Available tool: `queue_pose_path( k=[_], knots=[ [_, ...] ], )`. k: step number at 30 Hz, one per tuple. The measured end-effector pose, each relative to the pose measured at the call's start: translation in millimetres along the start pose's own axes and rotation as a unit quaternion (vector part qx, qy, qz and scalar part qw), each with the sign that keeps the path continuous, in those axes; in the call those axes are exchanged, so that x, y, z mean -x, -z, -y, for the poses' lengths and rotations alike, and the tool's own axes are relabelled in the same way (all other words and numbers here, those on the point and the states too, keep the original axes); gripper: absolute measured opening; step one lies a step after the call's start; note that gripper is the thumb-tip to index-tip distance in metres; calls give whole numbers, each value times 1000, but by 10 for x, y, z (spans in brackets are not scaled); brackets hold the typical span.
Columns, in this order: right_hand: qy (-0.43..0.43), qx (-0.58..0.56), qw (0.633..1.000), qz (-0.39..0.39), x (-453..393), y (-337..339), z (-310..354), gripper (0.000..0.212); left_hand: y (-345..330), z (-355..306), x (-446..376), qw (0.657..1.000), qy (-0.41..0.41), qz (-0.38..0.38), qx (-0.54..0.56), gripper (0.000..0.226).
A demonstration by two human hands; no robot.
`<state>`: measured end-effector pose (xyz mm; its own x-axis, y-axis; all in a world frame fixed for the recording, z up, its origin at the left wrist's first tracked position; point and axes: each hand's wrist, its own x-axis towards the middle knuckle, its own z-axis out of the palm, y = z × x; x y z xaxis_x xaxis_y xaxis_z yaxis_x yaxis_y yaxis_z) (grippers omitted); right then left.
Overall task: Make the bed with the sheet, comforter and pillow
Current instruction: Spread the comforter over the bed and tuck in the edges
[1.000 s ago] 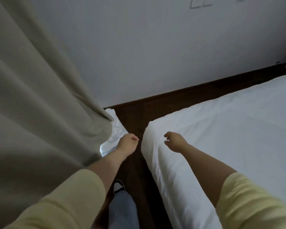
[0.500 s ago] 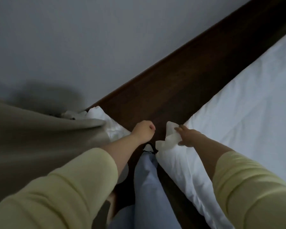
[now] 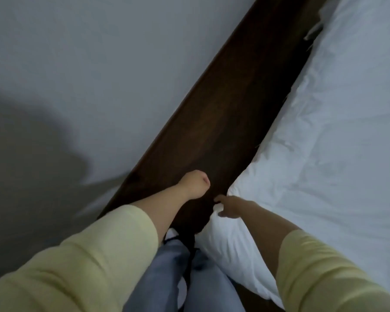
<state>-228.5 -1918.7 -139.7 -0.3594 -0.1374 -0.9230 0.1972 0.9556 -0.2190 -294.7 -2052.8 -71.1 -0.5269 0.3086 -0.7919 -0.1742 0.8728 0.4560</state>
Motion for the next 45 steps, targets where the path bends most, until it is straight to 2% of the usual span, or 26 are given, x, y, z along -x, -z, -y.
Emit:
queue_pose_path(
  k=[2, 4, 9, 13, 18, 26, 34, 38, 40, 45],
  knots=[
    [-25, -22, 999, -10, 86, 315, 23, 46, 328, -174, -45, 999, -27, 10, -23, 28],
    [-66, -75, 993, -66, 253, 832, -23, 39, 739, -508, -148, 997, -64, -2, -45, 27],
    [-96, -151, 966, -187, 843, 2161, -263, 37, 1535, -1590, -304, 988, -142, -43, -31, 28],
    [-113, -206, 928, -290, 1137, 3289, -761, 36, 2184, -2824, -616, 971, -223, -72, -40, 26],
    [-115, -298, 877, -359, 1284, 4607, -1240, 37, 2947, -3994, -1127, 964, -244, -97, -45, 23],
    [-159, -353, 817, -427, 1437, 6588, -2042, 31, 3975, -5668, -2014, 954, -289, -80, -18, 24],
    [-206, -435, 747, -459, 1206, 8257, -2912, 33, 4743, -7293, -3166, 935, -336, -77, -86, 28],
    [-201, -478, 672, -529, 1335, 8951, -3677, 29, 4879, -8424, -3628, 914, -390, -56, -92, 26],
    [-204, -496, 649, -539, 1341, 9255, -4085, 28, 4859, -8870, -3879, 910, -404, -39, -84, 27],
    [-213, -523, 633, -530, 1266, 10189, -5211, 29, 4966, -9971, -4669, 914, -399, -39, -68, 25]
  ],
)
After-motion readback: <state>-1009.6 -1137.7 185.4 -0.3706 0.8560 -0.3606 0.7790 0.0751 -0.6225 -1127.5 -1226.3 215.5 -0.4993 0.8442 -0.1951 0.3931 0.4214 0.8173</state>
